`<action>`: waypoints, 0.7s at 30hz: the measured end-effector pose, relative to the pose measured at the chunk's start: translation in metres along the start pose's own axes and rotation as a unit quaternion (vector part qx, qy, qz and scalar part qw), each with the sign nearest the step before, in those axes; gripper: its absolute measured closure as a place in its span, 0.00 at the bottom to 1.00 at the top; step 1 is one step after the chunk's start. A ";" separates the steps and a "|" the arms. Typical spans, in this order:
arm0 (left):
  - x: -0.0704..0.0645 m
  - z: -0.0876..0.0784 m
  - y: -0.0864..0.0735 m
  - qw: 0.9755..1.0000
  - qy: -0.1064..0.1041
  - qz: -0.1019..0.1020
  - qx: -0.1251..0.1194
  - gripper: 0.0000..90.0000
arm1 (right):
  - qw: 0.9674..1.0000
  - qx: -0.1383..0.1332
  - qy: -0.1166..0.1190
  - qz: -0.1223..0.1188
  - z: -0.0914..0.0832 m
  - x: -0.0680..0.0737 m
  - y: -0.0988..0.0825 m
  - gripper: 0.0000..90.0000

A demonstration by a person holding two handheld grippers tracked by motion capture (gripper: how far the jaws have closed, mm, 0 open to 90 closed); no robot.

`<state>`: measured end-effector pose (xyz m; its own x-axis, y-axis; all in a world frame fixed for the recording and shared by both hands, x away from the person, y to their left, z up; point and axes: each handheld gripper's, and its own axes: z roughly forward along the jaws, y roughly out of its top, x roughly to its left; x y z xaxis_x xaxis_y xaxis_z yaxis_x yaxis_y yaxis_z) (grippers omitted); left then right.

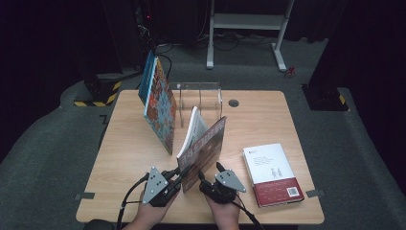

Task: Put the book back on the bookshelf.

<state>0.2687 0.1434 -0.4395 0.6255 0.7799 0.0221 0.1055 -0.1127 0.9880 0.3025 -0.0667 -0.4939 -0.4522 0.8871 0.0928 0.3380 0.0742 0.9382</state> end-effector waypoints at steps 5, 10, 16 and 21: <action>0.000 0.000 0.000 1.000 -0.003 -0.003 0.001 0.92 | 1.000 -0.012 -0.009 0.010 -0.001 -0.005 0.005 0.34; -0.008 0.000 0.001 1.000 -0.008 0.012 0.002 0.92 | 0.999 -0.024 -0.015 0.016 -0.004 -0.008 0.008 0.34; -0.008 0.001 0.001 1.000 -0.017 0.009 0.003 0.90 | 0.999 -0.039 -0.021 0.014 -0.010 -0.010 0.010 0.35; -0.009 0.008 0.010 1.000 -0.022 0.002 0.003 0.72 | 0.999 -0.042 -0.023 0.011 -0.011 -0.009 0.010 0.36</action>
<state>0.2700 0.1300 -0.4310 0.6587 0.7522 0.0194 0.1072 -0.1193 0.9871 0.3012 -0.0789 -0.4815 -0.4069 0.9079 0.1010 0.2762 0.0168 0.9610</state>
